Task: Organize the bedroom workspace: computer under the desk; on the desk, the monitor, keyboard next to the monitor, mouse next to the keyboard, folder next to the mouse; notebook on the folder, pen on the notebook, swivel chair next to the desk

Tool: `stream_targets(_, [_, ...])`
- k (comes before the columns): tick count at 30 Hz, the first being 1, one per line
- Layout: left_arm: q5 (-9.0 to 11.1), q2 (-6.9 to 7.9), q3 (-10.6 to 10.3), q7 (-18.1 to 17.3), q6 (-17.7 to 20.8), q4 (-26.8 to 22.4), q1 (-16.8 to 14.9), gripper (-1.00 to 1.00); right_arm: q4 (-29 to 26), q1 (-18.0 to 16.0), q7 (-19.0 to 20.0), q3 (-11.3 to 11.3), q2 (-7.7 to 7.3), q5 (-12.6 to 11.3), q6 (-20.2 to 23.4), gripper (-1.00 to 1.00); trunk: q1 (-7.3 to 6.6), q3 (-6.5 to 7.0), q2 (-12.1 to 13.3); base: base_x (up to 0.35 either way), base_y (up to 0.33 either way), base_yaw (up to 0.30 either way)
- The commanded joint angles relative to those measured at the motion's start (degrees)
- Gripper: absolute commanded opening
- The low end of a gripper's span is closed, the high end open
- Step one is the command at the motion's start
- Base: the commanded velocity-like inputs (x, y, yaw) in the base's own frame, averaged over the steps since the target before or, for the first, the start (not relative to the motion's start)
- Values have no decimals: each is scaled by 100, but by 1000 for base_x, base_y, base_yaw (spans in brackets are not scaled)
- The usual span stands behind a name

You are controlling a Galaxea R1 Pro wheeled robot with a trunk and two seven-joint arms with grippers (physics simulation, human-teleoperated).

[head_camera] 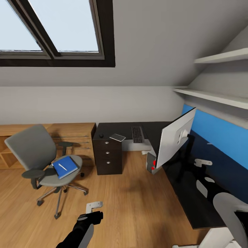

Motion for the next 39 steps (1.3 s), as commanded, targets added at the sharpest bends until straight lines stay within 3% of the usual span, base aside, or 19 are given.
stream_targets(1, [61,5,-17,54,15,-9,-4,100,9,-6,43,-10,-2,-51,-22,100,1,-9,-7,0,-27,-110])
stream_targets(23, [69,19,-10,56,-1,-46,-4,100,78,8,12,3,-21,8,-162,100,1,-9,-7,0,-3,-60])
stream_targets(28, [62,-1,-33,61,-32,-89,-4,100,225,11,-688,-15,-54,3,74,100,1,-9,-7,0,0,0])
stream_targets(39, [67,18,-39,62,-30,-222,-4,100,246,11,-938,20,-51,21,212,100,1,-9,-7,12,0,0])
